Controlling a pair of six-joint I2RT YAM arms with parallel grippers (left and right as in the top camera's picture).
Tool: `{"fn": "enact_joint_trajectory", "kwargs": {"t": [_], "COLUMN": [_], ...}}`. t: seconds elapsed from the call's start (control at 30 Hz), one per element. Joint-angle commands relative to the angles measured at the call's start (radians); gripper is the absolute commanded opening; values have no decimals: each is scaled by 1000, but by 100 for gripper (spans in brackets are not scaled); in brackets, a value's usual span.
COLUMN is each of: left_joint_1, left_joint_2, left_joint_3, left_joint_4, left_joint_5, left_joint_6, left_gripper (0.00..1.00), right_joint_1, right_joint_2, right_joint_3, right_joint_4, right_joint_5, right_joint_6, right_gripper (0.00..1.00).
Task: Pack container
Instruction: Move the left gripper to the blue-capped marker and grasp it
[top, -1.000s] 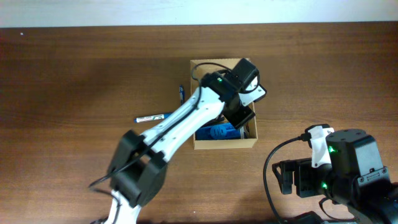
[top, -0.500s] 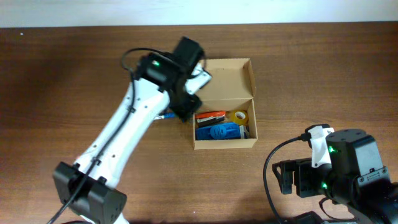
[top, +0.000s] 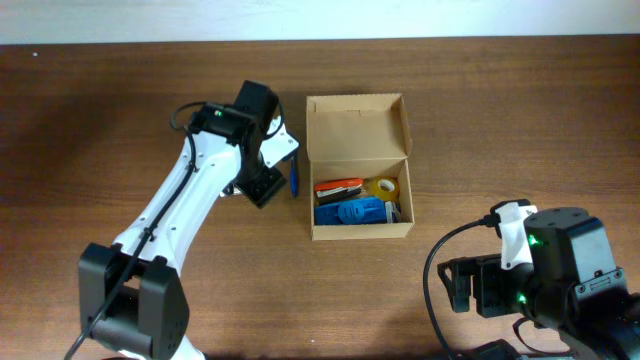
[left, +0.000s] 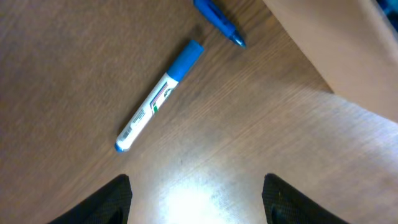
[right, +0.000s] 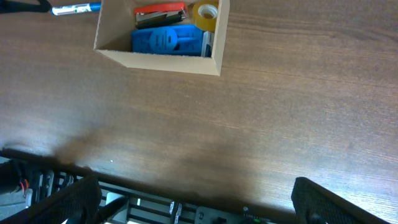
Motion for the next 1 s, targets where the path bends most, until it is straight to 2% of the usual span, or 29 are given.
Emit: {"fn": "enact_joint_trajectory", "kwargs": {"t": [0.0,0.2,0.4,0.83,0.97], "left_joint_1": [26,71,132,166,172], "left_joint_2": [-34,-34,-21,109,110], "left_joint_3": [-78,-257,-417,-429,-429], "left_joint_4": [60,311,580,681,680], "left_joint_5": [14,14,14,45,106], "left_joint_6": [98,216,220,219,219], "left_gripper": [67,67,67,67,44], "right_joint_1": [6,6,6,6,6], "right_joint_2": [-3,-3,-3,-3,-3], "right_joint_3": [10,10,10,10,10], "right_joint_4": [3,3,3,3,3], "right_joint_5": [-1,-1,-1,-1,-1], "right_joint_6": [-4,-4,-5,-5,-5], "right_gripper": [99,99,99,99,99]}}
